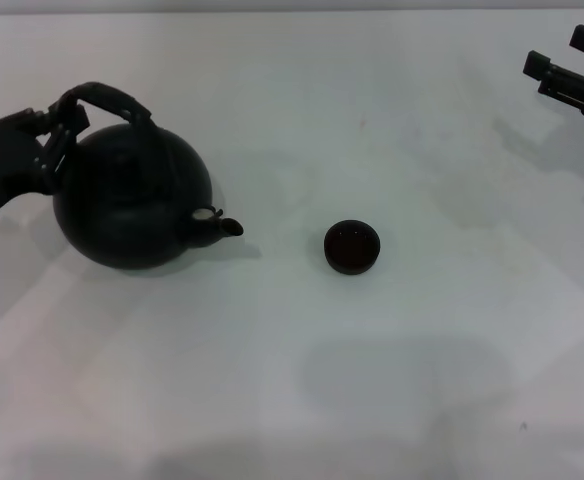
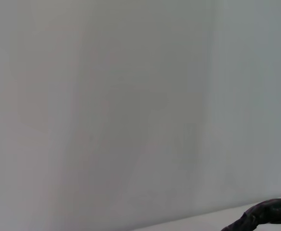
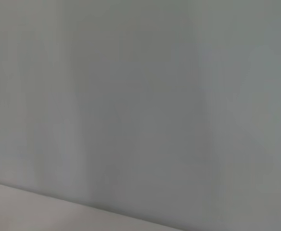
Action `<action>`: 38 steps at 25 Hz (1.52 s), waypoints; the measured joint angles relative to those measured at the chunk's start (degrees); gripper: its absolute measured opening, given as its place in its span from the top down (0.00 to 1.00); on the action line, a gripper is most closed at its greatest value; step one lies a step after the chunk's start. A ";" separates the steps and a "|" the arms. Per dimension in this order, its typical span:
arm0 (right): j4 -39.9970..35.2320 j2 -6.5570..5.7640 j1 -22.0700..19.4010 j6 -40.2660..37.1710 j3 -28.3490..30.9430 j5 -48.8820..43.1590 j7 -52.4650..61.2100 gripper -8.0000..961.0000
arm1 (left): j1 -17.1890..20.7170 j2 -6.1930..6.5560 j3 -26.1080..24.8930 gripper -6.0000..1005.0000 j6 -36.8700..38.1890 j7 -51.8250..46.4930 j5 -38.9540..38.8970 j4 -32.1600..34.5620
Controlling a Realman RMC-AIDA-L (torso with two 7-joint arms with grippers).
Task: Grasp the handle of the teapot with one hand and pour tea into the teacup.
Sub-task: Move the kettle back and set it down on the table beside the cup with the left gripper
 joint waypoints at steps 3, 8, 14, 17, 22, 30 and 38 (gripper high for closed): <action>0.05 0.00 0.00 0.00 0.00 -0.05 -0.06 0.10 | -0.17 0.00 -0.55 0.87 0.07 1.67 -0.61 -2.24; 0.40 0.00 -0.07 0.00 0.00 -0.14 -0.08 0.10 | -0.34 0.00 -0.59 0.87 -0.34 3.61 -1.38 -4.06; 0.73 0.00 -0.09 0.01 0.00 -0.15 -0.16 0.10 | -1.10 -0.05 -2.45 0.87 -0.43 4.94 -1.46 -6.21; 0.73 0.00 -0.19 0.01 0.00 -0.15 -0.20 0.10 | -1.77 -0.03 -2.89 0.87 -0.42 5.37 -1.48 -7.62; 0.78 0.00 -0.32 0.00 0.00 -0.15 -0.48 0.10 | -2.77 0.02 -3.50 0.88 -0.61 6.04 -1.52 -9.32; 0.82 0.00 -0.34 -0.10 0.00 -0.12 -0.65 0.10 | -2.96 0.09 -3.48 0.88 -1.10 6.07 -1.53 -9.69; 0.82 0.00 -0.35 -0.18 0.00 -0.09 -0.65 0.10 | -2.86 -0.04 -3.51 0.65 -0.99 7.26 -1.96 -9.73</action>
